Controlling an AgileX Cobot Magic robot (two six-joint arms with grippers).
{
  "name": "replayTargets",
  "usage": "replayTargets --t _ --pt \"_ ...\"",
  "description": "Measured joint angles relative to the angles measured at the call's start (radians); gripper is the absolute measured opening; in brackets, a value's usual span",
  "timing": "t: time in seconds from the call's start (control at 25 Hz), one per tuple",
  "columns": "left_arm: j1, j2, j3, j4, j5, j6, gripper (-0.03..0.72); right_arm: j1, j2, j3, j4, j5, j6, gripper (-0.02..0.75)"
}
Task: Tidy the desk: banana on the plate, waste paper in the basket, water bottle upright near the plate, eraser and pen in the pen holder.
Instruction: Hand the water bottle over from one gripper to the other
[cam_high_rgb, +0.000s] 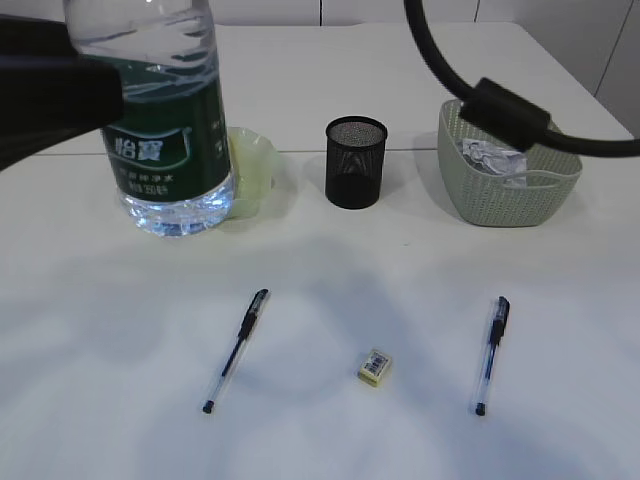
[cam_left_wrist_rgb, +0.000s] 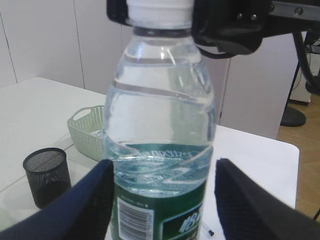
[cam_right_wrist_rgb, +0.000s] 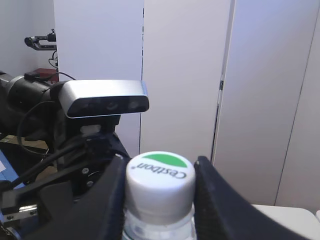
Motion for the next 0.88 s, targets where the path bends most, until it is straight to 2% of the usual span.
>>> replayTargets --t 0.2,0.52,0.88 --pt "0.0 0.001 0.0 -0.012 -0.006 0.021 0.459 0.001 0.021 -0.042 0.002 0.002 0.003 0.243" --pt "0.0 0.054 0.0 -0.031 -0.013 0.034 0.564 0.025 0.04 -0.077 -0.005 0.0 0.003 0.243" --pt "0.0 0.092 0.0 -0.148 -0.009 0.144 0.59 0.026 0.043 -0.129 0.001 0.0 0.031 0.243"
